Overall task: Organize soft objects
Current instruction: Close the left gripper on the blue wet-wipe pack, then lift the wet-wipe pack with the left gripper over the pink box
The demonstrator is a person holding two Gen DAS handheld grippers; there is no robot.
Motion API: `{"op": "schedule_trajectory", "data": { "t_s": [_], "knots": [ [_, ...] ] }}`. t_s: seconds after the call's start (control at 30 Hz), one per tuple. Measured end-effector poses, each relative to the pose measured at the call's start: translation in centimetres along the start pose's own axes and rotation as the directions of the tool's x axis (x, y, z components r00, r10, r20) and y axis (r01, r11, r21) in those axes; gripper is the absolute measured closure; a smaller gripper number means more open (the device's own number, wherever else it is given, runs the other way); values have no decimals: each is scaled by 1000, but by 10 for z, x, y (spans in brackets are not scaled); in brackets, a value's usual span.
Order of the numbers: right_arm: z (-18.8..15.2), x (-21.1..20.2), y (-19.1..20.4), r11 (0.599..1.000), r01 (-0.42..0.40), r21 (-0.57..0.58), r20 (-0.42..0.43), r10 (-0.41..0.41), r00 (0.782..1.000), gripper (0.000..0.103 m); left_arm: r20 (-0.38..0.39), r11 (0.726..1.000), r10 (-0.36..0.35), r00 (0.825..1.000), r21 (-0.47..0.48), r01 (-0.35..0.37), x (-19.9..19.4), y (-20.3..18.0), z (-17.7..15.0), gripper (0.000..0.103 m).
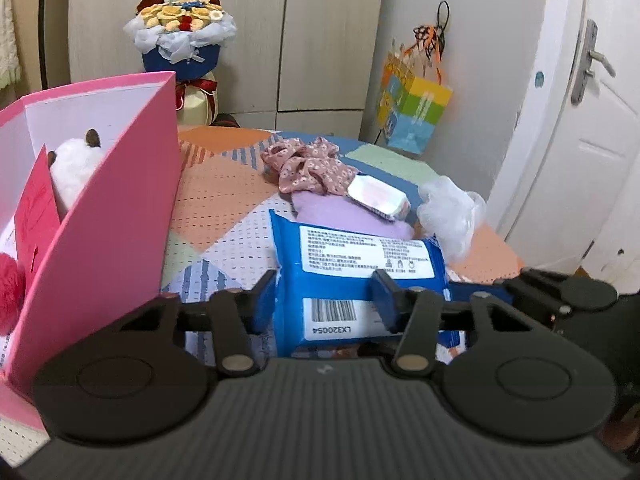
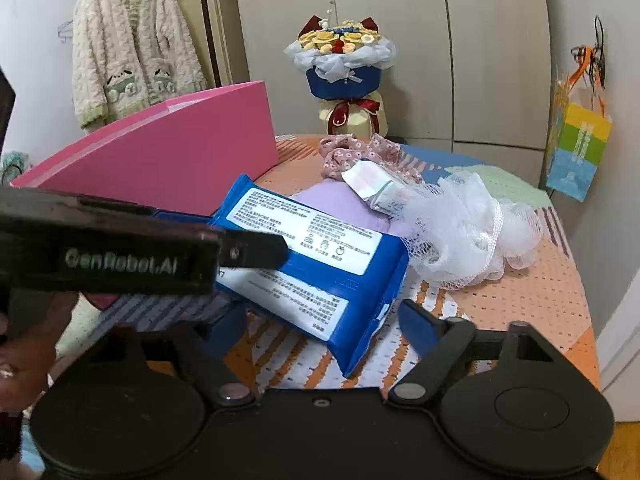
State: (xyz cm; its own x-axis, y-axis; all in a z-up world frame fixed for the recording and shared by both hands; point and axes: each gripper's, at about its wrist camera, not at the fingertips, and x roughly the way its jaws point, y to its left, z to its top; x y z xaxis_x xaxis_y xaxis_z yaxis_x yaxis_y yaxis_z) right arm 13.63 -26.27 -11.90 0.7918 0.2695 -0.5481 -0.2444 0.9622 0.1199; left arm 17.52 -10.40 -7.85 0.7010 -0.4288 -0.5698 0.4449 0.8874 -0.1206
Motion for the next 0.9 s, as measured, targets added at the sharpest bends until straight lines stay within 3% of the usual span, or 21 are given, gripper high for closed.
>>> {"op": "schedule_trajectory", "data": {
  "t_s": [0.13, 0.37, 0.53, 0.73, 0.9],
  "knots": [
    [-5, -1, 12, 1000, 19, -19, 21, -19, 1000, 29, -4, 999, -37, 999, -5, 37, -1, -1, -4, 60],
    [-10, -10, 30, 996, 75, -37, 27, -74, 997, 25, 10, 998, -54, 999, -16, 54, -13, -3, -17, 60],
    [-12, -15, 41, 997, 66, -33, 8, -65, 998, 18, -38, 998, -55, 998, -10, 54, -24, -6, -19, 54],
    [-14, -26, 51, 998, 58, -37, -5, -58, 998, 13, -73, 998, -66, 995, -9, 66, -41, -8, -21, 53],
    [-11, -34, 55, 1000, 3, -31, 11, -3, 1000, 12, -78, 999, -46, 996, 1, 46, -58, -8, -18, 53]
  ]
}}
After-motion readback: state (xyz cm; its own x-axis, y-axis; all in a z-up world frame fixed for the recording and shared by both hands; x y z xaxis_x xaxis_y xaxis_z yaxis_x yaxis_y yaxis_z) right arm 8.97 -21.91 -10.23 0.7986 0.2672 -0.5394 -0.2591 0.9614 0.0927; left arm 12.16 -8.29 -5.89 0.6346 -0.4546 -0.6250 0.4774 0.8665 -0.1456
